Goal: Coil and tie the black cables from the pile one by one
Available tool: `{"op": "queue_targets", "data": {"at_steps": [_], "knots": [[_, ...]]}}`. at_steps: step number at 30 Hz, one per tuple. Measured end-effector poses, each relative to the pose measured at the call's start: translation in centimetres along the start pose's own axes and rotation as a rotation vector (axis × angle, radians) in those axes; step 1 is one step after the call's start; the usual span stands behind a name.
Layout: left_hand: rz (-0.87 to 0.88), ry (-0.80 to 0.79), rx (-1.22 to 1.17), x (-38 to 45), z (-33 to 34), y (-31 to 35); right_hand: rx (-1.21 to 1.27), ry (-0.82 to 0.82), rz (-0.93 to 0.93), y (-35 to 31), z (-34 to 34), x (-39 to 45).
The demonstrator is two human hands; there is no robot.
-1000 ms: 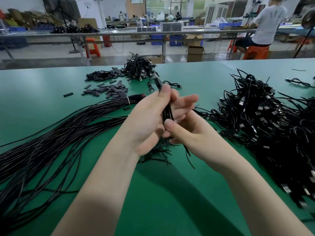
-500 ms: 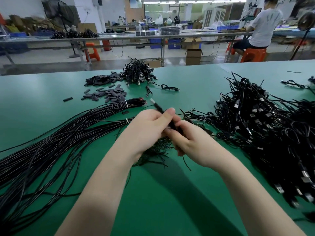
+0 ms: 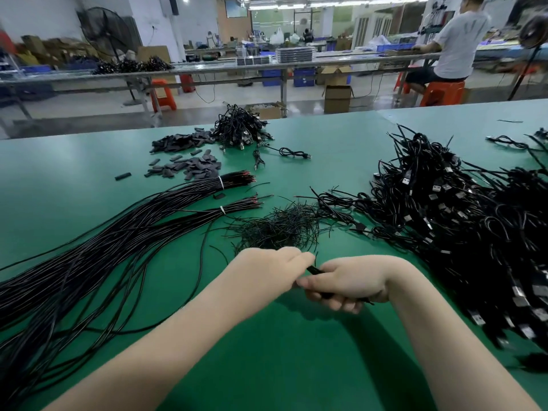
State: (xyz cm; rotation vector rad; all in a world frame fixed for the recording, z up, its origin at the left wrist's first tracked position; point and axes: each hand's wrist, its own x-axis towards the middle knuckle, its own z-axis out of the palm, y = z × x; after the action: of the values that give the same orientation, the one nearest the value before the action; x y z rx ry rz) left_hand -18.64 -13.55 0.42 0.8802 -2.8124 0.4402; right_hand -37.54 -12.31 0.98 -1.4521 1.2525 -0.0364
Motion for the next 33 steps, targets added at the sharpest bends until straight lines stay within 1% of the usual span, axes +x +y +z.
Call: {"op": "queue_targets", "data": {"at_steps": [2, 4, 5, 7, 9, 10, 12, 13, 14, 15, 16, 17, 18, 19, 23, 25, 28, 31, 33], "knots": [[0.044, 0.017, 0.105, -0.4, 0.6, 0.3, 0.066, -0.043, -0.016, 0.3, -0.2, 0.1], [0.068, 0.061, 0.136, -0.6, 1.4, 0.6, 0.114, -0.045, -0.049, 0.5, -0.2, 0.3], [0.051, 0.083, 0.121, -0.6, 1.6, 0.7, 0.137, -0.034, -0.073, 0.6, -0.2, 0.4], [-0.068, 0.118, 0.038, -0.5, 1.9, 0.8, 0.196, 0.009, -0.14, 0.8, -0.7, 0.3], [-0.313, 0.104, -0.134, -0.3, 2.0, 0.5, 0.319, 0.084, -0.225, 1.2, -1.4, 0.0], [-0.466, 0.124, -0.238, -0.2, 2.2, 0.3, 0.401, 0.16, -0.257, 1.5, -1.8, -0.1], [-0.756, 0.278, -0.533, -0.4, 2.9, 0.4, 0.56, 0.408, -0.296, 2.1, -2.5, 0.0], [-0.879, 0.388, -0.713, -0.4, 3.1, 0.7, 0.581, 0.553, -0.313, 2.4, -2.8, 0.3], [-0.977, 0.507, -0.855, -0.3, 3.3, 1.0, 0.514, 0.702, -0.32, 2.8, -2.8, 0.7], [-1.028, 0.6, -0.935, -0.2, 3.5, 1.2, 0.356, 0.822, -0.299, 3.2, -2.9, 1.2], [-1.043, 0.654, -0.97, -0.2, 3.9, 1.3, 0.154, 0.883, -0.257, 3.6, -2.9, 1.6], [-1.036, 0.68, -0.985, -0.2, 4.3, 1.5, -0.029, 0.885, -0.204, 3.9, -2.8, 1.8], [-1.021, 0.686, -0.987, -0.2, 4.6, 1.5, -0.158, 0.86, -0.139, 3.9, -2.7, 1.9], [-1.0, 0.686, -0.989, -0.3, 4.9, 1.3, -0.219, 0.834, -0.085, 3.8, -2.4, 1.9], [-0.939, 0.63, -1.011, -0.2, 5.8, 1.1, -0.379, 0.827, 0.044, 2.8, -1.4, 2.7], [-0.918, 0.606, -1.015, -0.1, 6.1, 1.0, -0.385, 0.817, 0.076, 2.2, -1.0, 3.1], [-0.867, 0.592, -1.045, -0.1, 6.3, 0.9, -0.373, 0.8, 0.072, 1.5, -0.4, 3.2], [-0.814, 0.564, -1.102, 0.0, 6.4, 1.0, -0.522, 0.787, 0.094, 0.7, 0.4, 3.4], [-0.807, 0.549, -1.11, 0.1, 6.5, 0.9, -0.577, 0.807, 0.054, 0.2, 0.9, 3.6]]}}
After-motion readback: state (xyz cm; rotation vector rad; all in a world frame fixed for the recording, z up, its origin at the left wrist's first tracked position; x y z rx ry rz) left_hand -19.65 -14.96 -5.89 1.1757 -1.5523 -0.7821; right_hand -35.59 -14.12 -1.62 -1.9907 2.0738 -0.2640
